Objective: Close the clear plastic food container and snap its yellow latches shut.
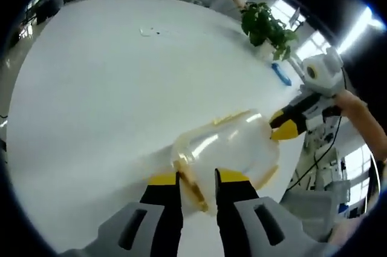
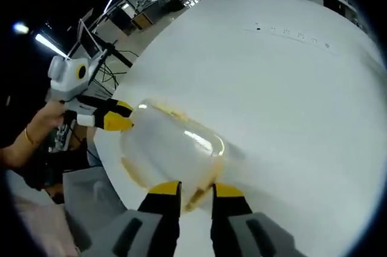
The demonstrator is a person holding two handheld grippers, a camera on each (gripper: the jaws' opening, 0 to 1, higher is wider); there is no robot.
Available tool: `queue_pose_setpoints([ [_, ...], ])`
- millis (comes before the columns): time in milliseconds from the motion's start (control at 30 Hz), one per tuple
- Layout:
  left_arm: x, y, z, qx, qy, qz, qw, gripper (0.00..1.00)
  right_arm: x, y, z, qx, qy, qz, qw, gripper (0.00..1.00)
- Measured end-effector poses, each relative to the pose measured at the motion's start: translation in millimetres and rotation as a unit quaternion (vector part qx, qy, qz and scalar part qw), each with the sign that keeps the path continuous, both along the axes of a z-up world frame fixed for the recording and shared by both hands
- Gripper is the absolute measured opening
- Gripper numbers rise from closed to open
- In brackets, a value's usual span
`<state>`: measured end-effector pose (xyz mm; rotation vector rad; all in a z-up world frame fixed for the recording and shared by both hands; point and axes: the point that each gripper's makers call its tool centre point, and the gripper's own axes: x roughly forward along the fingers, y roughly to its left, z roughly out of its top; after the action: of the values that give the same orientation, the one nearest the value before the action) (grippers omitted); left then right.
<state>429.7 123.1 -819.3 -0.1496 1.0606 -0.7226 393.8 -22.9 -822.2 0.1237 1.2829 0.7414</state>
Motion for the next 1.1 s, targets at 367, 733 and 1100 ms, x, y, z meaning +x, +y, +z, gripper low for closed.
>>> queue_pose_setpoints([
  [367, 10.9, -7.5, 1.8, -0.004, -0.036, 0.011, 0.9993, 0.15, -11.9, 0.8, -2.7, 0.031, 0.013, -0.006, 0.9994, 0.22],
  [733, 8.6, -5.6, 2.8, -0.001, -0.054, 0.016, 0.9984, 0.17, -10.8, -0.2, -1.9, 0.041, -0.002, -0.02, 0.999, 0.23],
  [1100, 7.6, -0.5, -1.4, -0.029, 0.0, 0.042, 0.9987, 0.2, -6.1, 1.8, -1.2, 0.039, -0.008, -0.004, 0.9992, 0.23],
])
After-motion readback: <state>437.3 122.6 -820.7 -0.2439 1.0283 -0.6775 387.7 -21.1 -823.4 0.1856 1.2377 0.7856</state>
